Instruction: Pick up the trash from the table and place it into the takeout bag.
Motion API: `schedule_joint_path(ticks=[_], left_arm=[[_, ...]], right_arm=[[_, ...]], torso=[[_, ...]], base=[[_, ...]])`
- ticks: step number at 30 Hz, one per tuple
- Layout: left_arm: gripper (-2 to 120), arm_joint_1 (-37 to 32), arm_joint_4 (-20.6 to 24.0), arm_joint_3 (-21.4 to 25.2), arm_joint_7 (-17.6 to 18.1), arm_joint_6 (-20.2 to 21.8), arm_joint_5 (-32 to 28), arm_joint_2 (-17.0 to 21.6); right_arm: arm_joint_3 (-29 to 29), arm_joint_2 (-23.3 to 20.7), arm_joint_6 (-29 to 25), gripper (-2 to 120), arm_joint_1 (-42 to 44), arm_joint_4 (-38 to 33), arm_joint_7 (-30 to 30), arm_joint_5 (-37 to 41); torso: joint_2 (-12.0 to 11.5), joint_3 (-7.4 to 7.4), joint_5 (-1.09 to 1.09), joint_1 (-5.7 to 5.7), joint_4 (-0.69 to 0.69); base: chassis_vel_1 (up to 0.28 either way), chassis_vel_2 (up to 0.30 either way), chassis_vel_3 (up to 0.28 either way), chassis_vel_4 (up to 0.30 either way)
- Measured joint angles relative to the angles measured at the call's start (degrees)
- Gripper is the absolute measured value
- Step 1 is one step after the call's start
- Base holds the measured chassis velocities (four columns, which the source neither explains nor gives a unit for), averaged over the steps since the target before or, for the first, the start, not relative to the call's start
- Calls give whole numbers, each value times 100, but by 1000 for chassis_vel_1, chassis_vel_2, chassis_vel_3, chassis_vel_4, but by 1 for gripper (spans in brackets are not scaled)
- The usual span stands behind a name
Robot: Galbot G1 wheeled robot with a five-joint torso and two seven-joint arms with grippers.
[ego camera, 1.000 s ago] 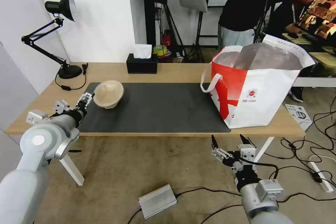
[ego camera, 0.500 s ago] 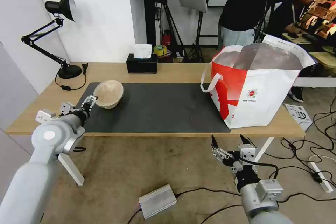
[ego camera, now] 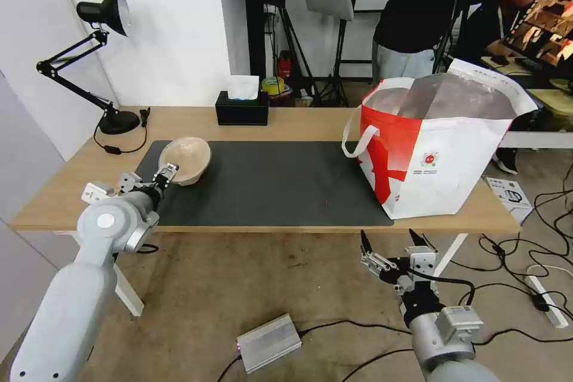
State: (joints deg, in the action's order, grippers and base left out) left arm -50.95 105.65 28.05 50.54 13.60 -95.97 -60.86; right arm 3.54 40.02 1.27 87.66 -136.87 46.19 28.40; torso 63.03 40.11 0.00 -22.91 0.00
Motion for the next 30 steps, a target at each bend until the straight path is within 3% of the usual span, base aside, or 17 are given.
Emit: schedule_joint_path(ticks=[30], left_arm=[[100, 687, -758, -463, -21, -40, 259, -288]], right_arm=[[0, 0, 0, 100, 0, 0, 0, 0]], torso=[[0, 0, 0, 0, 0]], base=[[0, 0, 0, 0]])
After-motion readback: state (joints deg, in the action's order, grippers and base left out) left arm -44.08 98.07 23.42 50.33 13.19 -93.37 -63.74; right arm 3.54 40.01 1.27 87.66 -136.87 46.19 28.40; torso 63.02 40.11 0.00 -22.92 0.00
